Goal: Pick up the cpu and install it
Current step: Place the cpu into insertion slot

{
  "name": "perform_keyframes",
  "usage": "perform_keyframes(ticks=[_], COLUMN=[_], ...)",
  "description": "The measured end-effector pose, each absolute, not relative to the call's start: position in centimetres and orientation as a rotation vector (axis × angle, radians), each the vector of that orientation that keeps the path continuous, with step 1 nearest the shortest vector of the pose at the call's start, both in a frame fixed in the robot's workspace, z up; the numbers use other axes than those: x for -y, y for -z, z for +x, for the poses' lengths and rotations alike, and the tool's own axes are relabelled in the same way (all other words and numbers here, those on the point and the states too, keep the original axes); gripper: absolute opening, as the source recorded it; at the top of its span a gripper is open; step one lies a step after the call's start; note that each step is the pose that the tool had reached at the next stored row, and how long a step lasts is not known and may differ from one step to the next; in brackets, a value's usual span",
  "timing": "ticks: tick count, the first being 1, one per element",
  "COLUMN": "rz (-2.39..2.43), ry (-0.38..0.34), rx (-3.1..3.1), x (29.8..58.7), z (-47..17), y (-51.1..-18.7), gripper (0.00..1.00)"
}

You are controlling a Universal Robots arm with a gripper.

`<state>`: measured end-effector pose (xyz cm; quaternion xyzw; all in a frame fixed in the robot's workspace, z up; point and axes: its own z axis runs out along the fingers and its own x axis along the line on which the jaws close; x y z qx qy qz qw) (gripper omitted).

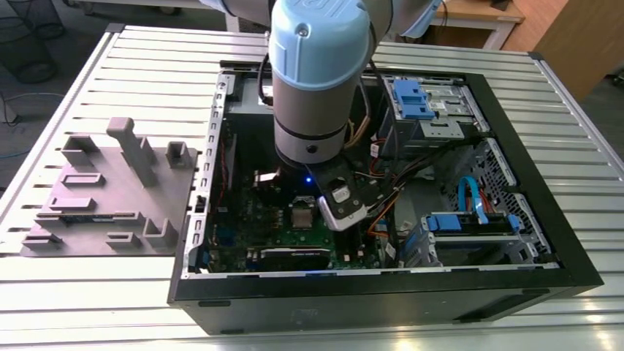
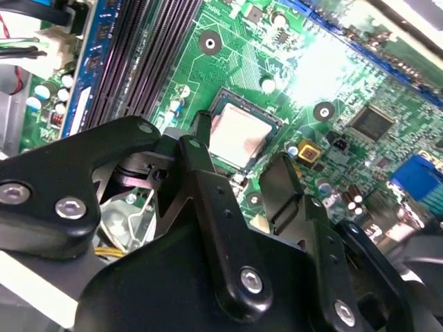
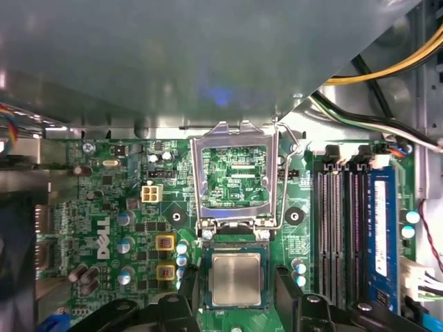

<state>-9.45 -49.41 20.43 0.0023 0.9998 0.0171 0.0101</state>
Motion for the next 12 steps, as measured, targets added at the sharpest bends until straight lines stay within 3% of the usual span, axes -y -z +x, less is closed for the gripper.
perform_keyframes(ticks=[8, 9, 11, 12], rz=[0.007, 0.007, 0.007, 0.007], ry=[-0.053, -0.053, -0.053, -0.053], rx=[-3.121, -3.121, -3.121, -3.121], x=[49.41, 49.41, 49.41, 49.41], z=[-9.45, -9.45, -9.45, -9.45], y=[-20.60, -20.61, -20.63, -20.64], gripper=[0.55, 0.54, 0.42, 0.42])
